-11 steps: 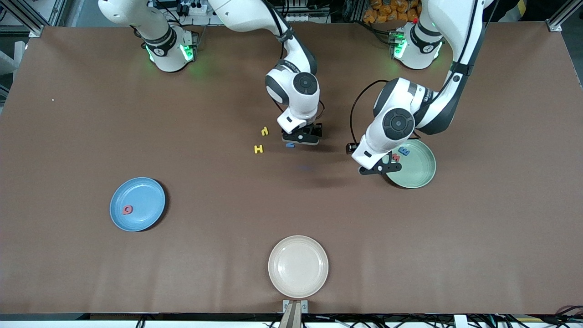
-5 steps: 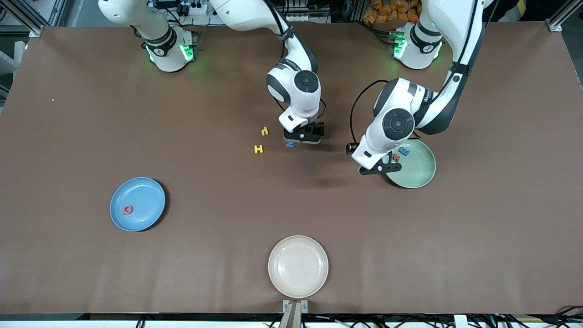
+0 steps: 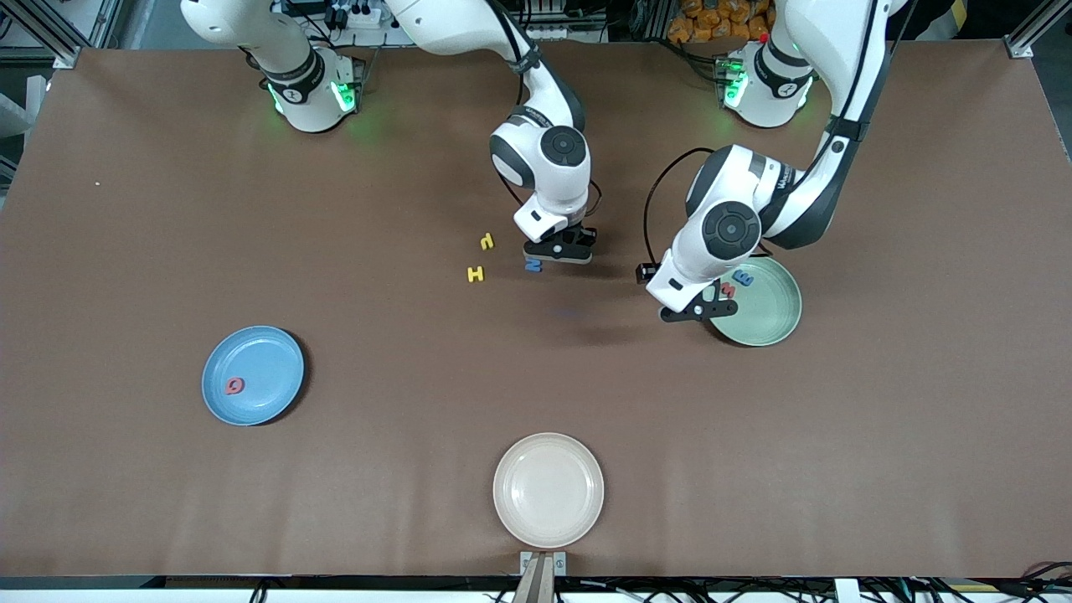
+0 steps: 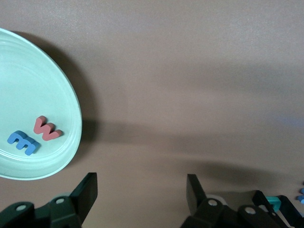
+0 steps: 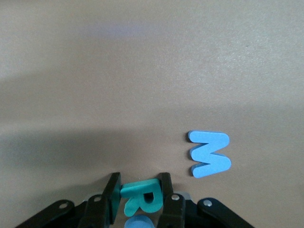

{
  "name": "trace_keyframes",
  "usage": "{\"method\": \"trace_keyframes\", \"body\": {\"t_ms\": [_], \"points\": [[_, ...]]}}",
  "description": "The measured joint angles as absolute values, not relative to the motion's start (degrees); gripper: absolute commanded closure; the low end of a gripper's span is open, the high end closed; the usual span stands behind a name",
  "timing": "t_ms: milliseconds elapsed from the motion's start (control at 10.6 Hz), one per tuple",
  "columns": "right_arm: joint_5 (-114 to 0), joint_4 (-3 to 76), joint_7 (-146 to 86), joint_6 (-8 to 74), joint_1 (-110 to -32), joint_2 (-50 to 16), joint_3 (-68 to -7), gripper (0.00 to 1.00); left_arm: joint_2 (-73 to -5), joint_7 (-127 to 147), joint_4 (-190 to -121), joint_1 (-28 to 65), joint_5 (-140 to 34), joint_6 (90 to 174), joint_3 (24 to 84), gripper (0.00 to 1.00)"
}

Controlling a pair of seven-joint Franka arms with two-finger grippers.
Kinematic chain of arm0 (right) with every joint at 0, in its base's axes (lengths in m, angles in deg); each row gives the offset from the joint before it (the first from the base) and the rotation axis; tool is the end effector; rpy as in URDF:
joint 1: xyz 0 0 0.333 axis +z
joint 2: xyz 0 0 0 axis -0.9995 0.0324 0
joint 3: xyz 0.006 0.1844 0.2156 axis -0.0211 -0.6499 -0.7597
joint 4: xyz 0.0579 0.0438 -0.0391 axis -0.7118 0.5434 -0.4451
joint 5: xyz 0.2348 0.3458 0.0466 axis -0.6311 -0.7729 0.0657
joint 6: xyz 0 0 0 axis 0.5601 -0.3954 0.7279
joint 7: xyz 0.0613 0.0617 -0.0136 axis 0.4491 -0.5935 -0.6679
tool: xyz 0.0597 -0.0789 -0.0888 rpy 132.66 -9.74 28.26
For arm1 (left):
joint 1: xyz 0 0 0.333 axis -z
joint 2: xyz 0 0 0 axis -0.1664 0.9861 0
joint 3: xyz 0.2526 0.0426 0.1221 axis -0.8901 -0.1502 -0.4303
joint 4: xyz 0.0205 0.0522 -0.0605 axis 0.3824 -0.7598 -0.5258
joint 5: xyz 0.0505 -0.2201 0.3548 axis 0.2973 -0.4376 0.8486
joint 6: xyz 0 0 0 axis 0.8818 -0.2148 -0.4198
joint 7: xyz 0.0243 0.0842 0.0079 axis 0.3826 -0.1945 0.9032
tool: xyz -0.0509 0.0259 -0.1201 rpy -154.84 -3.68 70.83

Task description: Sort uppercase to blue plate, lowercase to green plate

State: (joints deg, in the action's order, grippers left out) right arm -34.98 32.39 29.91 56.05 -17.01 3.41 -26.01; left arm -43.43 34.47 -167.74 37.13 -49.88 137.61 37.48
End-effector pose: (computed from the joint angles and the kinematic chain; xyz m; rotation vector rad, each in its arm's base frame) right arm 0.3916 0.5630 0.1117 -3.1200 0.1943 -0.0800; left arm 0.5178 -0.3000 0.1997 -3.1095 -0.1473 0.3263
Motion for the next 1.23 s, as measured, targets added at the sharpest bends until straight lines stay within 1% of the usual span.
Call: {"method": "trace_keyframes", "body": {"t_ms": [379, 568, 758, 947, 1136, 1231], "points": [[-34.7, 32.4, 29.9, 56.2, -16.9, 3.4, -25.2, 1.00, -43.4, 34.5, -167.7, 37.1, -49.9, 137.6, 37.5, 0.16], [-34.7, 32.3, 29.9, 56.3, -16.9, 3.4, -21.2, 1.00, -43.4, 34.5, -167.7, 37.1, -49.9, 137.6, 37.5, 0.16], [-34.7, 32.3, 29.6, 56.3, -17.4, 3.3, -15.6, 1.00, -43.3, 34.5, -167.7, 37.1, -49.9, 137.6, 37.5, 0.16], [-34.7, 32.3, 27.8, 56.1, -20.6, 3.3, -12.0, 1.00, -43.2, 34.7, -167.4, 37.1, -49.9, 137.6, 37.5, 0.15], [-34.7, 32.3, 22.9, 54.6, -26.5, 3.3, -10.1, 1.00, -43.1, 37.3, -165.6, 37.4, -50.0, 137.6, 38.0, 0.15], [-34.7, 32.3, 19.2, 53.1, -29.4, 3.3, -8.9, 1.00, -42.8, 39.3, -164.4, 37.8, -50.0, 137.6, 39.2, 0.15]]}}
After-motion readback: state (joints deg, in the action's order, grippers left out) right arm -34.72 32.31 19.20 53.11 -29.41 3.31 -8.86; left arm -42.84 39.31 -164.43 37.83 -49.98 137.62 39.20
